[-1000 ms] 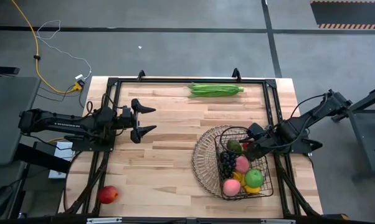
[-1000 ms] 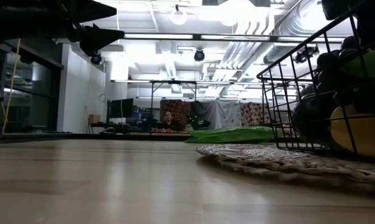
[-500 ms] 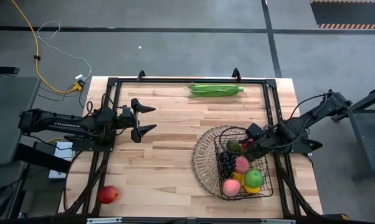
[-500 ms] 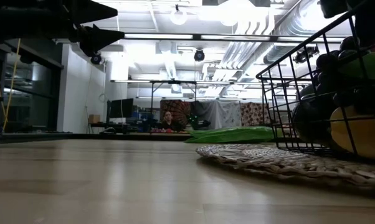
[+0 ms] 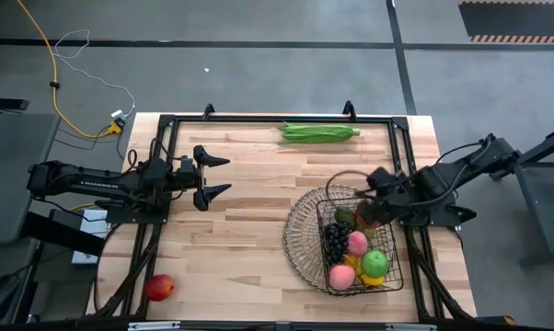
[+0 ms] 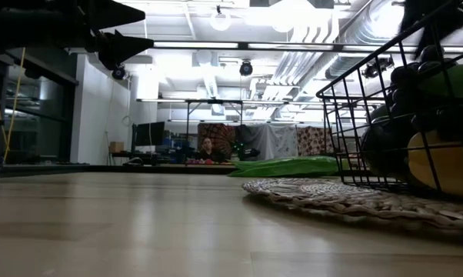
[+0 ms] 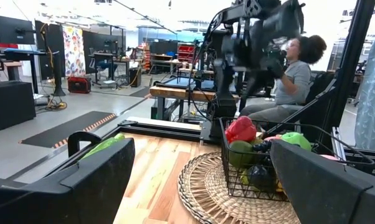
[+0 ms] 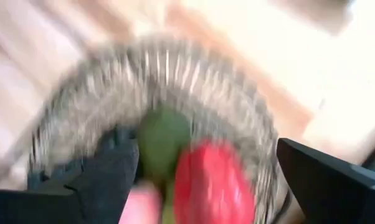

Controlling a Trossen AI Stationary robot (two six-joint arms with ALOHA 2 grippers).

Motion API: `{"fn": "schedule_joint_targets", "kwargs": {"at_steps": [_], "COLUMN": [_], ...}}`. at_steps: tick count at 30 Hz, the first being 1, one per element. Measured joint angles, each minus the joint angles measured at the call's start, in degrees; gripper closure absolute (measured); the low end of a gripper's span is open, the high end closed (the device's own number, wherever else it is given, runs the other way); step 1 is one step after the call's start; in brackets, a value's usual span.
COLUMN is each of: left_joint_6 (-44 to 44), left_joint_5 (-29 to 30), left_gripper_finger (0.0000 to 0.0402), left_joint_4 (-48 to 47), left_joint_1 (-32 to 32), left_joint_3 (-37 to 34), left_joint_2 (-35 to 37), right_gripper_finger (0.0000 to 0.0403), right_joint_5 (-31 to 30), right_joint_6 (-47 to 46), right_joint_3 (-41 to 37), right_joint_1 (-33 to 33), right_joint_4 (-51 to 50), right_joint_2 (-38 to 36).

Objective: Build produce basket
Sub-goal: Put the bell pepper into the wire basket, then put the lettuce into the wire basket

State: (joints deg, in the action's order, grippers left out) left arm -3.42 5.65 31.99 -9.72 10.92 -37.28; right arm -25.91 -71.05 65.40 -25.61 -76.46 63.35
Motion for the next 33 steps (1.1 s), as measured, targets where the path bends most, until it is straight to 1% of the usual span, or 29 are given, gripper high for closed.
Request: {"fn": "schedule_joint_targets", "kwargs": {"at_steps": [2,3,4,7,9,11,14,19,22,24,26,28,33], "left_joint_6": [0.0,0.0,-0.01,-0.43,-0.92,-0.96,-1.02,-0.98,-0.28,0.72,1.03,1.05,0.88], "left_joint_5": [0.0,0.02,0.02,0.09,0.13,0.13,0.06,-0.04,-0.05,-0.05,-0.07,-0.08,-1.88], "left_gripper_finger": [0.0039,0.0039,0.0039,0.0039,0.0039,0.0039,0.0039,0.0039,0.0039,0.0039,0.0039,0.0039,0.0039], "left_joint_4": [0.0,0.0,0.0,0.01,0.27,0.78,0.83,0.85,0.85,0.87,0.88,0.87,0.87], "left_joint_1": [0.0,0.0,0.0,0.0,0.0,0.0,0.0,0.0,0.0,0.0,0.0,0.0,-0.01], "left_joint_3": [0.0,0.0,0.0,0.0,0.0,0.0,0.0,0.0,0.0,0.0,0.0,0.0,0.0], "left_joint_2": [0.0,0.0,0.0,0.0,-0.01,-0.02,-0.01,0.0,0.0,0.0,0.0,0.0,0.0], "right_gripper_finger": [0.003,0.003,0.003,0.0029,0.0029,0.0029,0.0029,0.0029,0.0029,0.0029,0.0029,0.0029,0.0029], "right_joint_5": [-6.53,-9.03,-10.23,-9.41,-8.34,-5.96,-0.08,14.53,23.08,26.99,29.66,30.97,29.93], "right_joint_6": [1.09,2.04,3.3,8.06,12.28,18.33,29.82,49.63,58.18,61.96,63.43,63.45,63.36], "right_joint_3": [1.95,2.58,2.89,1.72,-0.86,-4.73,-12.45,-25.89,-32.36,-35.58,-37.6,-38.87,-40.08], "right_joint_1": [0.07,0.18,0.66,3.15,5.56,8.61,14.03,24.46,29.74,32.41,34.45,35.68,36.11], "right_joint_4": [-0.54,-0.49,-0.19,2.83,7.28,15.43,32.3,67.54,87.75,97.95,105.1,109.09,110.42], "right_joint_2": [-0.02,-0.02,-0.03,-0.23,-0.73,-1.66,-3.21,-3.69,-2.84,-2.19,-1.8,-1.73,-1.7]}}
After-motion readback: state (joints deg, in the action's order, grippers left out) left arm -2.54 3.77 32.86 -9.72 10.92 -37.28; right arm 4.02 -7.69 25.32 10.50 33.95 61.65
